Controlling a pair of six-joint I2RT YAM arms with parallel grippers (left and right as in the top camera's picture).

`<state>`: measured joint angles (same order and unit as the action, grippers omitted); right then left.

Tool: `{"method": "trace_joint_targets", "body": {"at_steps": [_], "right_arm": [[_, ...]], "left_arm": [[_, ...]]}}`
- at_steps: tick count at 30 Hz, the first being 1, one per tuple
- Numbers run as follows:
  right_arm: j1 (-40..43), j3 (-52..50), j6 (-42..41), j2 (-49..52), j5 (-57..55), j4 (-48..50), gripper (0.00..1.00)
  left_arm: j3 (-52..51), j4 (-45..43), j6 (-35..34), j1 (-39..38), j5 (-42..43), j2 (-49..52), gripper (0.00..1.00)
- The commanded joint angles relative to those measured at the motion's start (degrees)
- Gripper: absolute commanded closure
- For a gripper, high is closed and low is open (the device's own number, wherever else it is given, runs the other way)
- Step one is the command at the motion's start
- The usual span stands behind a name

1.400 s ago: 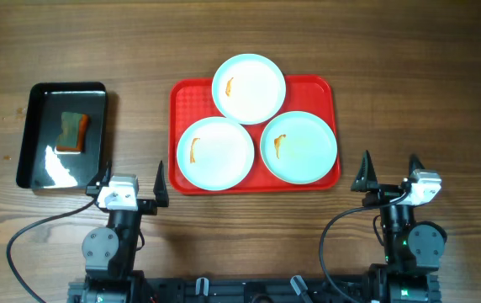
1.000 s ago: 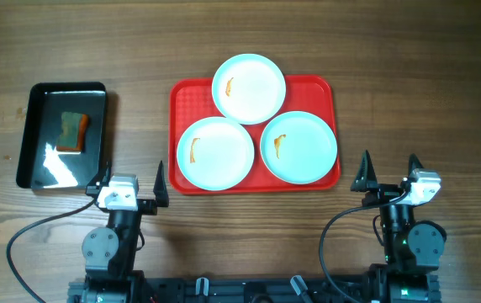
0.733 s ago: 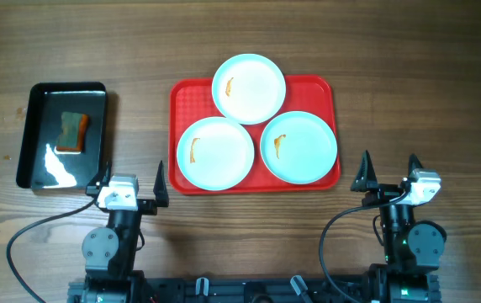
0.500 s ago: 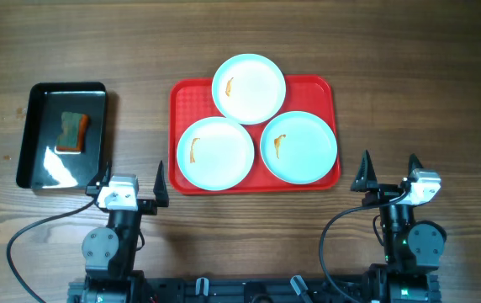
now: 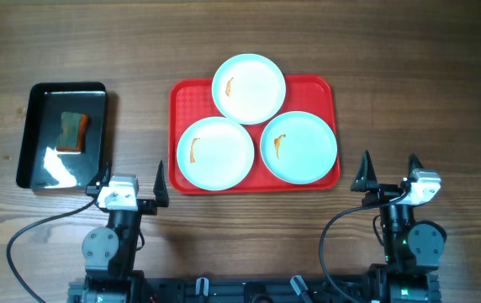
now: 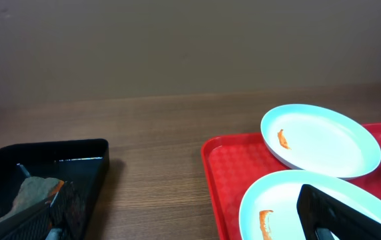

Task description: Clean dirty plates on tray and stack at the side

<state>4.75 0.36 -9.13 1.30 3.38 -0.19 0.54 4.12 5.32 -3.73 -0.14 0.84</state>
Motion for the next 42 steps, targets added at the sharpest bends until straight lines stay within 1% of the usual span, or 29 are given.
{"method": "trace_joint_targets", "body": {"at_steps": [1, 25, 26, 28, 29, 30, 31, 32, 34, 35, 36, 37, 38, 39, 40, 41, 42], "right_arm": [[-0.02, -0.07, -0.24, 0.37, 0.04, 0.28, 0.00], [-0.02, -0.07, -0.24, 0.37, 0.04, 0.28, 0.00], [-0.02, -0.07, -0.22, 0.37, 0.04, 0.28, 0.00], [-0.02, -0.07, -0.22, 0.37, 0.04, 0.28, 0.00], [-0.02, -0.07, -0.24, 0.37, 0.04, 0.28, 0.00], [-0.02, -0.07, -0.24, 0.37, 0.04, 0.28, 0.00], [-0.02, -0.07, -0.24, 0.37, 0.04, 0.28, 0.00], [-0.02, -0.07, -0.24, 0.37, 0.04, 0.28, 0.00], [-0.02, -0.07, -0.22, 0.37, 0.04, 0.28, 0.00], [-0.02, -0.07, -0.22, 0.37, 0.04, 0.28, 0.00], [-0.02, -0.07, -0.24, 0.37, 0.04, 0.28, 0.00], [-0.02, -0.07, -0.22, 0.37, 0.04, 0.28, 0.00], [-0.02, -0.07, -0.22, 0.37, 0.04, 0.28, 0.00], [-0.02, -0.07, -0.22, 0.37, 0.04, 0.28, 0.00], [-0.02, -0.07, -0.22, 0.37, 0.04, 0.28, 0.00], [-0.02, -0.07, -0.24, 0.37, 0.04, 0.28, 0.00], [-0.02, -0.07, -0.22, 0.37, 0.04, 0.28, 0.00]], "left_arm": [[-0.22, 0.22, 0.66, -0.35, 0.28, -0.52, 0.00], [-0.22, 0.20, 0.66, -0.35, 0.28, -0.52, 0.00], [-0.22, 0.02, -0.13, -0.35, 1.55, -0.52, 0.00], [-0.22, -1.88, -5.84, -0.35, 17.51, -0.52, 0.00], [-0.22, -1.99, -6.23, -0.35, 25.59, -0.52, 0.00], [-0.22, -2.01, -6.23, -0.35, 30.69, -0.52, 0.00], [-0.22, -2.49, -6.23, -0.35, 32.33, -0.52, 0.00], [-0.22, -3.56, -6.25, -0.35, 33.70, -0.52, 0.00], [-0.22, -9.46, -6.25, -0.35, 42.75, -0.52, 0.00], [-0.22, -13.62, -6.29, -0.35, 46.62, -0.52, 0.00], [-0.20, -18.99, -7.63, -0.35, 48.13, -0.52, 0.00], [-0.09, -27.28, -9.70, -0.28, 48.02, -0.52, 0.00], [0.22, -32.61, -10.58, -0.24, 46.86, -0.52, 0.00], [1.36, -38.21, -11.39, -0.24, 43.71, -0.52, 0.00], [3.67, -39.74, -11.78, -0.24, 39.67, -0.52, 0.00], [5.90, -38.77, -11.54, -0.24, 36.85, -0.46, 0.00], [8.98, -35.69, -9.31, -0.24, 34.07, -0.24, 0.00]]}}
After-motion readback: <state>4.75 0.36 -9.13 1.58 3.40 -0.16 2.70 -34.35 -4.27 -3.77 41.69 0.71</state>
